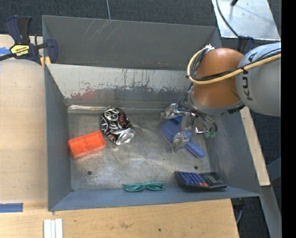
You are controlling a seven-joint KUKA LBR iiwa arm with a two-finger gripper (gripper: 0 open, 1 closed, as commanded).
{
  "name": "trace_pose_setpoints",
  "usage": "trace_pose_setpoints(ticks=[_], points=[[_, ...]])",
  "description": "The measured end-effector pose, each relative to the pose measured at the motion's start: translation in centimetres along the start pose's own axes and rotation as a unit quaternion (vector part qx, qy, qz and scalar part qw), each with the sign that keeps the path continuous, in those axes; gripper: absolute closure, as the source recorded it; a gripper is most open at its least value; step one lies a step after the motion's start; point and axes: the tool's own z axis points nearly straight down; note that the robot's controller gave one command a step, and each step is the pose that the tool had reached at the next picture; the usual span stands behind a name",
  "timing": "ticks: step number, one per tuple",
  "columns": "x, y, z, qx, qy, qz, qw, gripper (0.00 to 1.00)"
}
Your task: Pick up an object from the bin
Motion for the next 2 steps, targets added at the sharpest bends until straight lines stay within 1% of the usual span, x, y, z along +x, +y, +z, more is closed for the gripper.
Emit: trace_pose_setpoints(ticks=[1, 2], points=[[1.47, -1.37, 1.12, 0.001, -0.0096, -0.084, 0.9964, 1.0], [1.47, -1.37, 1.13, 0.001, -0.0096, -0.083, 0.9965, 1.0]])
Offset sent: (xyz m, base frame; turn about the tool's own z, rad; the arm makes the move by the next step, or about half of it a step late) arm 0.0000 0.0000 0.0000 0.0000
